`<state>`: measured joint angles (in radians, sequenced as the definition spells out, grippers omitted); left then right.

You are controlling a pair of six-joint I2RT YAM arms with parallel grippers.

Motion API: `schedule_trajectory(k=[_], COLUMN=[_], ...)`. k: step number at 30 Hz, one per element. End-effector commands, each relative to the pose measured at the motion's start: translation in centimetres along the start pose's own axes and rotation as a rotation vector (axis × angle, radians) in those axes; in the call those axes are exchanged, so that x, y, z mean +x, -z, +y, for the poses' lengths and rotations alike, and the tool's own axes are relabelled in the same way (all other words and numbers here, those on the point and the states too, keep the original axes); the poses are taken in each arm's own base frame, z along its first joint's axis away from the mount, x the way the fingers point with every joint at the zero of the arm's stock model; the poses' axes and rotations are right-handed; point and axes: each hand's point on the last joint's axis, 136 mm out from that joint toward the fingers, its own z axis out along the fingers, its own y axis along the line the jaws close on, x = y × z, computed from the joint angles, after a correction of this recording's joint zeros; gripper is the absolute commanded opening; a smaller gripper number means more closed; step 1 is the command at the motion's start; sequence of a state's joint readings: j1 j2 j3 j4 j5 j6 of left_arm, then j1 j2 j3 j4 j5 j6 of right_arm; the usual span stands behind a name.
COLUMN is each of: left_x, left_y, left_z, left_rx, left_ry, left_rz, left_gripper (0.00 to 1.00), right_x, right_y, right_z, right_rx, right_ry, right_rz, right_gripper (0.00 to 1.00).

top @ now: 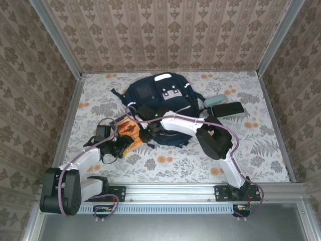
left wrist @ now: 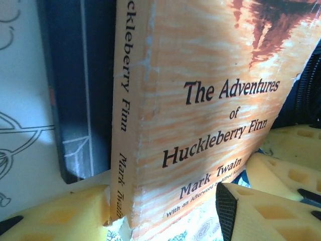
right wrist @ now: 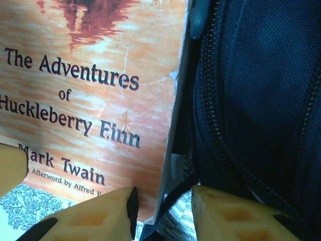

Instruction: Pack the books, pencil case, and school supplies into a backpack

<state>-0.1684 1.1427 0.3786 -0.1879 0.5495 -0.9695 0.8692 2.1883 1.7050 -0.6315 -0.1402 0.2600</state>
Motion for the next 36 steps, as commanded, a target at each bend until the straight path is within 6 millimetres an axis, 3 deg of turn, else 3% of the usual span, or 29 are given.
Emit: schedule_trajectory(k=[1, 14, 24, 26, 30, 32, 36], left_x=[-0.7, -1.1, -2.4, -2.6, -3.0, -3.5, -4.2], left_y=[0.3, 1.5, 1.6, 1.3, 0.9, 1.1, 2.2], left_z=[-2.9, -6.5, -6.2, -5.9, -5.4, -5.2, -5.0], left_rx=[0.113, 0.261, 0.246, 0.234, 0.204, 0.173, 0.102], left_ry=[-0.038, -0.131, -0.174, -0.164, -0.149, -0.151, -0.167], left_rz=[-0.002, -0.030, -0.084, -0.077, -0.077, -0.101, -0.153], left_gripper=[0.58, 0.55, 0.53, 0.50, 0.34, 0.24, 0.15], right_x=[3.9, 4.6, 4.6, 4.6, 4.1, 3.3, 0.9], right_y=[-3.1, -3.6, -3.6, -3.6, -2.9, -1.9, 1.8], right_z=[-2.2, -2.5, -2.5, -2.5, -2.5, -2.4, -1.6], right_rx=[0.049, 0.042, 0.025, 0.023, 0.031, 0.037, -0.009], right_ry=[-0.011, -0.026, -0.032, -0.029, -0.025, -0.022, -0.042], right_rz=[0.150, 0.181, 0.184, 0.186, 0.173, 0.134, 0.020], right_gripper=[0.37, 0.37, 0.37, 0.37, 0.37, 0.37, 0.41])
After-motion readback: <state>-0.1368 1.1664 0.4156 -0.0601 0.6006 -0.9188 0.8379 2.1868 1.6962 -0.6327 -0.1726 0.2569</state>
